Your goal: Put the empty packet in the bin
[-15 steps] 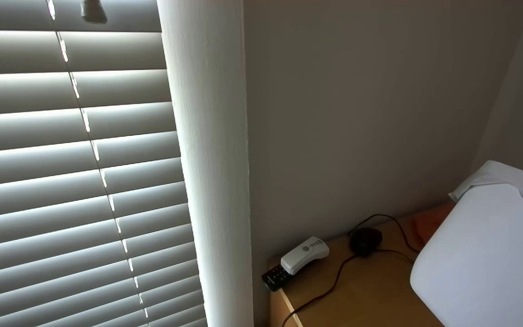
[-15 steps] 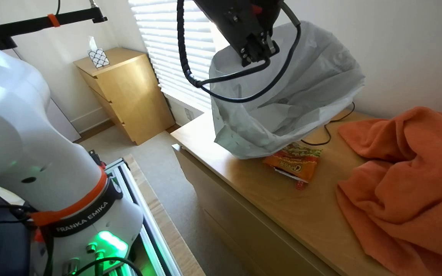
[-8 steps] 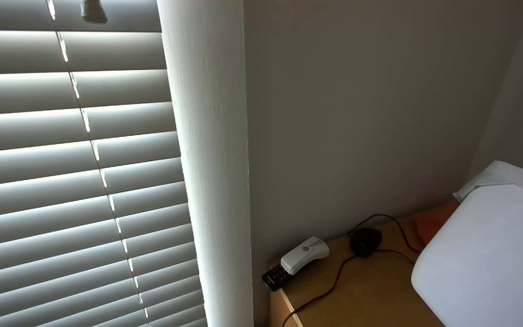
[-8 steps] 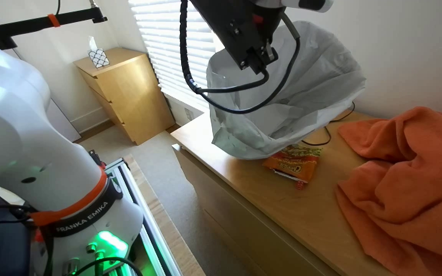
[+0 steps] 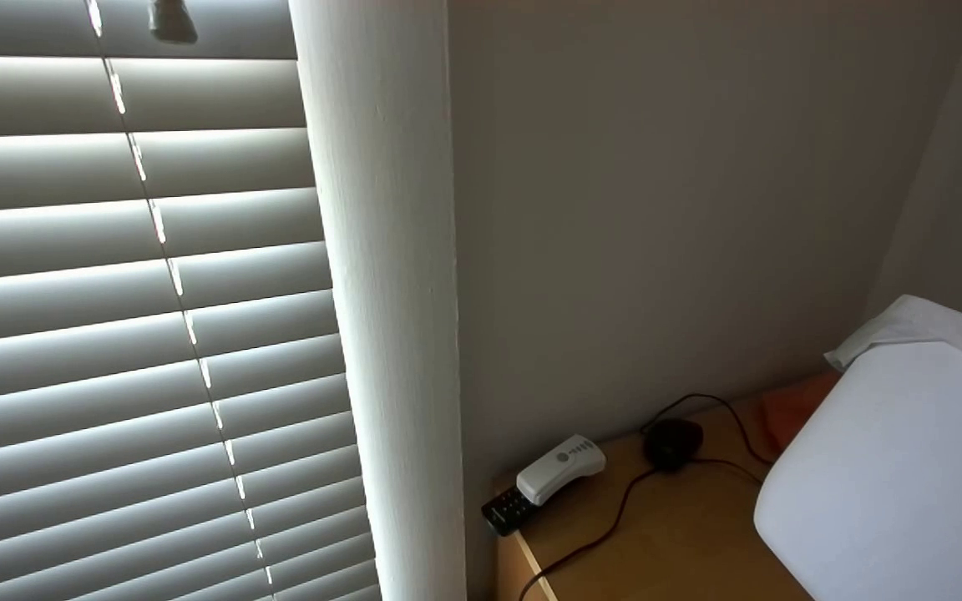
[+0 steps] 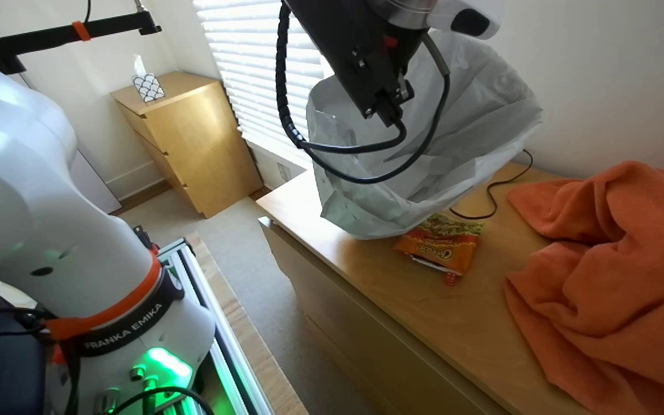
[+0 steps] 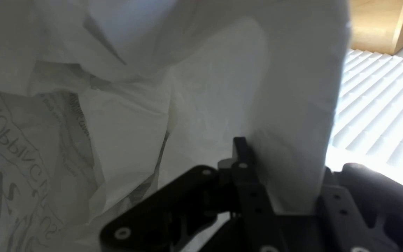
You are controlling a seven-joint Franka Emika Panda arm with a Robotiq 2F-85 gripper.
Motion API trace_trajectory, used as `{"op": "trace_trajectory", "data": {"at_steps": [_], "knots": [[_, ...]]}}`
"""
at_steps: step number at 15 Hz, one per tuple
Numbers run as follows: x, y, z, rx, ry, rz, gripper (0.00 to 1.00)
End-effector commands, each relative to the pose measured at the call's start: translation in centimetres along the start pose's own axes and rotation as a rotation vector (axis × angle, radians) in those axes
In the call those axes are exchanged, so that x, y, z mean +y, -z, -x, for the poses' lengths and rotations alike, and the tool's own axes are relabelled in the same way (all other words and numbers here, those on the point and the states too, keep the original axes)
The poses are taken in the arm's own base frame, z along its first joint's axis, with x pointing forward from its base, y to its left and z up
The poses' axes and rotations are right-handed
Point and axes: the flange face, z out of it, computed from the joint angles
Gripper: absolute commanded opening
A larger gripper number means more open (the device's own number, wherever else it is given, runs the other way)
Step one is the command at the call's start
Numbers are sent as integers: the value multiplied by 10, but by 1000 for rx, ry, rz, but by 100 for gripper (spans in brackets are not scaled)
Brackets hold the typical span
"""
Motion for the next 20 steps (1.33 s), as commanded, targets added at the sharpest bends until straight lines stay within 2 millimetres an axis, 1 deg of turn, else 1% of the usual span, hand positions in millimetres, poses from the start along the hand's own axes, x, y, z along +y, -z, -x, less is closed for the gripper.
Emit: {"op": "trace_trajectory", "data": {"at_steps": [1, 2, 3, 4, 7, 8, 11, 12, 15, 17, 20], "knots": [[22, -6, 3, -20, 0, 13, 3], [24, -5, 2, -18, 5, 14, 36], [25, -4, 3, -16, 6, 10, 37], [28, -4, 3, -17, 3, 9, 43], [36, -10, 5, -27, 6, -6, 67], [40, -11, 6, -30, 7, -5, 74], [46, -12, 7, -30, 8, -12, 96], [49, -11, 6, -26, 6, -21, 99], [55, -8, 8, -18, -1, -28, 100], [56, -8, 8, -2, -11, -55, 100], [59, -12, 4, 39, -96, -64, 100]]}}
